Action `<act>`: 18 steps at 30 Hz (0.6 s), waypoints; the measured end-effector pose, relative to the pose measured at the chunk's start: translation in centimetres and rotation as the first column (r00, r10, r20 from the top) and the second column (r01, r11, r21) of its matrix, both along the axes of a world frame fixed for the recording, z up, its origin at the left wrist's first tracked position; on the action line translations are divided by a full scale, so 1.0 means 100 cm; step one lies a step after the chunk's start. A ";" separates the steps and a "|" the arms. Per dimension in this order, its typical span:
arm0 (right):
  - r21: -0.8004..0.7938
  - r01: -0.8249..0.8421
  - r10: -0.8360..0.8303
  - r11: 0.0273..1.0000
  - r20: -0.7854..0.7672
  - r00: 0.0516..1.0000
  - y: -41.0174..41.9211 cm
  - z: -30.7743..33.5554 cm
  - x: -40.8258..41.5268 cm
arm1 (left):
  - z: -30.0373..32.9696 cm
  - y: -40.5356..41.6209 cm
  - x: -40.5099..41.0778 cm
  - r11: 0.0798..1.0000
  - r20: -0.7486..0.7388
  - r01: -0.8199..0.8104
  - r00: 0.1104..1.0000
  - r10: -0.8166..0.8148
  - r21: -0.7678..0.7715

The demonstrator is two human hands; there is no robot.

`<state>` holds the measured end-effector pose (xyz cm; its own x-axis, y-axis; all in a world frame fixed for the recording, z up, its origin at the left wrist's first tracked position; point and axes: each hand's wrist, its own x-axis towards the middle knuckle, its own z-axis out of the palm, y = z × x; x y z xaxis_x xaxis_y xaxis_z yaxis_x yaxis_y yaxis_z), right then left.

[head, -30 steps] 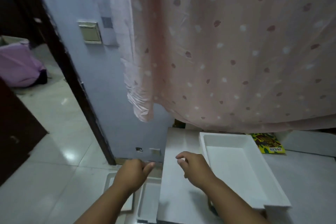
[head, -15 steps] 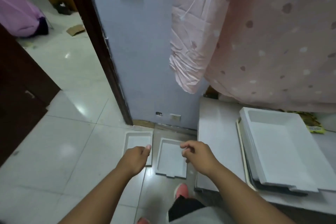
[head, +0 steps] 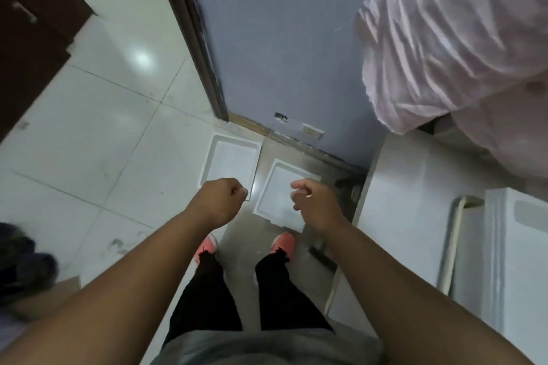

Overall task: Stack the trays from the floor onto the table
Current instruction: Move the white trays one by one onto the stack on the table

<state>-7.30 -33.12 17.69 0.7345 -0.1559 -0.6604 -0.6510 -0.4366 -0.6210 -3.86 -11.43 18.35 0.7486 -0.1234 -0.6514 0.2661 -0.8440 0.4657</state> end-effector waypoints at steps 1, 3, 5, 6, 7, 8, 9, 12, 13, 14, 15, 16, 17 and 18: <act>-0.010 0.020 -0.020 1.000 -0.033 0.999 0.003 -0.019 0.009 | -0.022 0.001 0.010 1.000 -0.031 0.027 0.999 -0.026 0.010; -0.017 0.061 -0.062 0.998 -0.073 0.995 0.001 -0.033 0.012 | -0.040 -0.003 0.019 0.995 -0.064 0.100 0.993 -0.098 0.023; -0.058 0.116 -0.122 0.992 -0.125 0.985 0.006 -0.083 0.023 | -0.087 0.000 0.039 0.989 -0.096 0.146 0.985 -0.144 0.017; -0.121 0.122 -0.141 0.985 -0.168 0.976 0.004 -0.098 0.025 | -0.103 0.001 0.043 0.987 -0.108 0.158 0.982 -0.155 0.015; -0.200 0.118 -0.160 0.973 -0.210 0.965 0.006 -0.130 0.029 | -0.133 0.003 0.053 0.984 -0.118 0.179 0.977 -0.175 0.024; -0.272 0.103 -0.175 0.957 -0.255 0.951 0.005 -0.148 0.028 | -0.150 0.003 0.054 0.977 -0.117 0.209 0.972 -0.203 0.040; -0.324 0.100 -0.197 0.941 -0.282 0.939 0.004 -0.175 0.029 | -0.177 0.004 0.058 0.963 -0.125 0.264 0.959 -0.255 0.058; -0.414 -0.032 -0.158 0.910 -0.416 0.896 0.007 -0.258 0.032 | -0.271 0.007 0.064 0.915 -0.165 0.389 0.915 -0.369 0.112; -0.439 -0.080 -0.150 0.895 -0.464 0.873 0.008 -0.288 0.031 | -0.307 0.008 0.063 0.903 -0.190 0.416 0.900 -0.392 0.110; -0.429 -0.074 -0.171 0.900 -0.505 0.846 0.008 -0.303 0.032 | -0.328 0.010 0.063 0.897 -0.208 0.429 0.891 -0.402 0.104; -0.418 -0.133 -0.124 0.898 -0.532 0.837 0.006 -0.330 0.031 | -0.357 0.010 0.061 0.898 -0.231 0.429 0.888 -0.398 0.101; -0.437 -0.146 -0.127 0.887 -0.536 0.834 0.005 -0.355 0.027 | -0.387 0.010 0.059 0.891 -0.250 0.443 0.878 -0.409 0.097; -0.436 -0.173 -0.123 0.883 -0.570 0.812 0.003 -0.379 0.026 | -0.411 0.009 0.058 0.887 -0.272 0.451 0.870 -0.412 0.099; -0.426 -0.187 -0.131 0.885 -0.614 0.778 -0.001 -0.405 0.022 | -0.438 0.008 0.054 0.890 -0.270 0.449 0.869 -0.414 0.081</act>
<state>-5.07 -33.18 -22.81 0.2050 -0.5291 -0.8234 -0.7972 -0.5784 0.1732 1.56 -10.61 -25.45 0.4610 -0.2946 -0.8371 -0.0512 -0.9506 0.3063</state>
